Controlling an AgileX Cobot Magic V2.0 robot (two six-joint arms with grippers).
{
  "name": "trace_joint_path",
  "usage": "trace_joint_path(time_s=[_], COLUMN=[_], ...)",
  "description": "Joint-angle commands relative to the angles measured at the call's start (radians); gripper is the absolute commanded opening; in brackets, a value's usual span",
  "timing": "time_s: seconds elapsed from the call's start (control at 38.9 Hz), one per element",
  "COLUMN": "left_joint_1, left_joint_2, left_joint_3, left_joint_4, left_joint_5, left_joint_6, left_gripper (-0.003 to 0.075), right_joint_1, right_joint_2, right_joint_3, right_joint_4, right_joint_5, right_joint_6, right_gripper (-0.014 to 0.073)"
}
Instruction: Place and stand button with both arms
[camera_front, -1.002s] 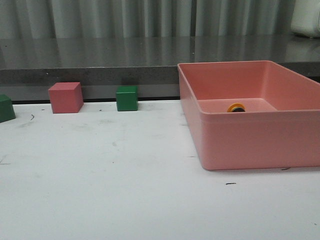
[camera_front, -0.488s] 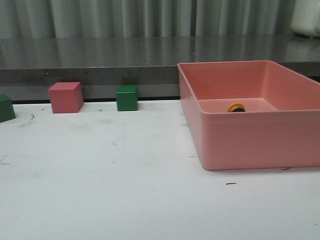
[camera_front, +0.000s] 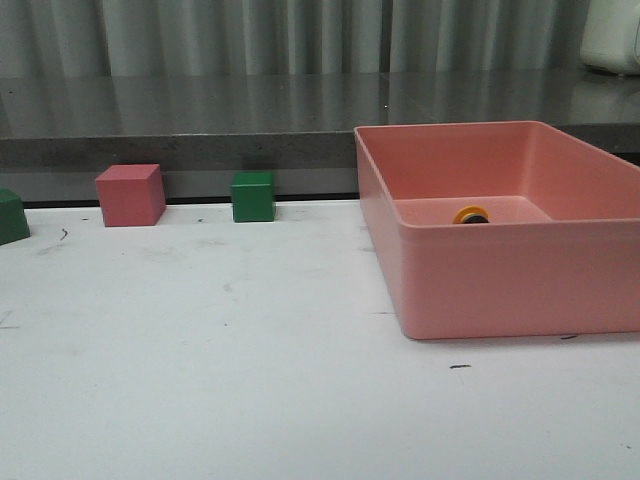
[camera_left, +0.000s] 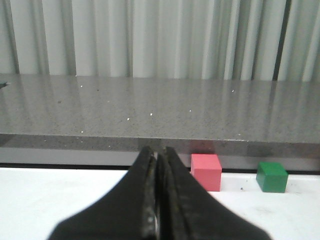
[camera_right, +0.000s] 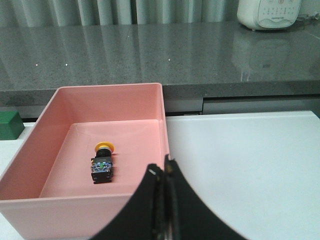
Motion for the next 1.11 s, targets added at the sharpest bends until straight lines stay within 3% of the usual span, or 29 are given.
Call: trace_joint_path(time_s=[0.0,0.23,0.31,0.36,0.44,0.57,0.67,0.82,0.95,1.08], left_joint_1=[0.001,0.001,0.001,0.001,0.001,0.001,0.001,0.001,0.001,0.001], left_joint_2=[0.099,0.182,0.182,0.182,0.182,0.182,0.182,0.182,0.182,0.182], left_joint_3=[-0.078,-0.099,-0.099,-0.099,-0.099,-0.099,-0.099,-0.099,-0.099,-0.099], left_joint_4=[0.028,0.028,0.028,0.028,0.028,0.028,0.028,0.028,0.028,0.028], left_joint_5=[-0.054,-0.073,-0.084,-0.098,-0.119,-0.121,-0.121,-0.123,-0.123,-0.123], left_joint_6=[-0.011,-0.011,-0.011,-0.011,-0.011,-0.011,-0.011,-0.011,-0.011,-0.011], left_gripper=[-0.002,-0.0019,-0.0013,0.0028,0.018,0.0558,0.0704,0.0674,0.0673,0.0673], right_joint_1=[0.0,0.001,0.001,0.001,0.001,0.001,0.001,0.001,0.001,0.007], right_joint_2=[0.117,0.184,0.184,0.184,0.184,0.184,0.184,0.234,0.39,0.563], right_joint_3=[-0.097,-0.141,-0.141,-0.141,-0.139,-0.139,-0.139,-0.139,-0.169,-0.267], right_joint_4=[-0.015,0.007,0.007,0.007,0.007,0.007,0.007,0.007,0.037,0.094], right_joint_5=[-0.064,-0.076,-0.073,-0.072,-0.075,-0.074,-0.078,-0.132,-0.221,-0.191], right_joint_6=[-0.009,-0.009,-0.009,-0.009,-0.009,-0.009,-0.009,-0.009,-0.009,-0.009], right_gripper=[-0.0062,-0.0055,-0.0011,0.0066,0.0244,0.0517,0.0628,0.0644,0.0644,0.0644])
